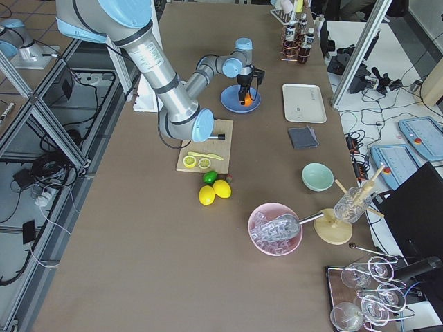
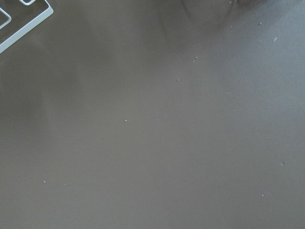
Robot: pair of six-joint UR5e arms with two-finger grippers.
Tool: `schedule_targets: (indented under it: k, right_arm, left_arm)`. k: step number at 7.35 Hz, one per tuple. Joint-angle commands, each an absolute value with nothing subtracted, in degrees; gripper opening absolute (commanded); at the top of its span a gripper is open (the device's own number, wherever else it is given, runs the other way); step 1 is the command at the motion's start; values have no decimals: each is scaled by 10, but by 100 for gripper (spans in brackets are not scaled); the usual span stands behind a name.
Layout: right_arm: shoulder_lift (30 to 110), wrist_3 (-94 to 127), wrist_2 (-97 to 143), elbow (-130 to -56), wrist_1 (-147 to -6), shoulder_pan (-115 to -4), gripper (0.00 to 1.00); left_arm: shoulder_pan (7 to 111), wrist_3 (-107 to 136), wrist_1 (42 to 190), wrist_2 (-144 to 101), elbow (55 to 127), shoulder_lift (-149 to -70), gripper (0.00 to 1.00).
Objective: Pick orange to plate
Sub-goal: 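Carry the orange with the right gripper over the blue plate, then lower the orange onto the plate and open the right gripper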
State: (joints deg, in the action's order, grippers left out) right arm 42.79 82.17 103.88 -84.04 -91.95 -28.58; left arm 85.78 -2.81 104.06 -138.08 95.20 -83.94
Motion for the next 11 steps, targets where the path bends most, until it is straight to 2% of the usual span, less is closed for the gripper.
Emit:
schedule_targets:
  k: [1,3,4,5,9,11]
  right_arm:
    - [416,836,1037,-829,-921,-270,0]
    - [405,837,1036,-816,-919,-267,0]
    - [388,843,1037,-796,-919,-267,40]
    - [380,837,1031,-788,-916,-267,99]
    - [387,830,1039,-827,-923,-304,100]
    - [459,730,1100,-901,-973,-384,100]
  left_arm:
    - [858,-28,1041,-1381,952,-839,98]
    - [858,-28,1041,-1381,952,-839,98]
    - [858,-28,1041,-1381,952,-839,98]
    - [858,-28,1041,-1382,954,-839,98]
    - [857,-28,1037,-1379,951,-839,98]
    - [853,-27,1033,-1369,926,-845,98]
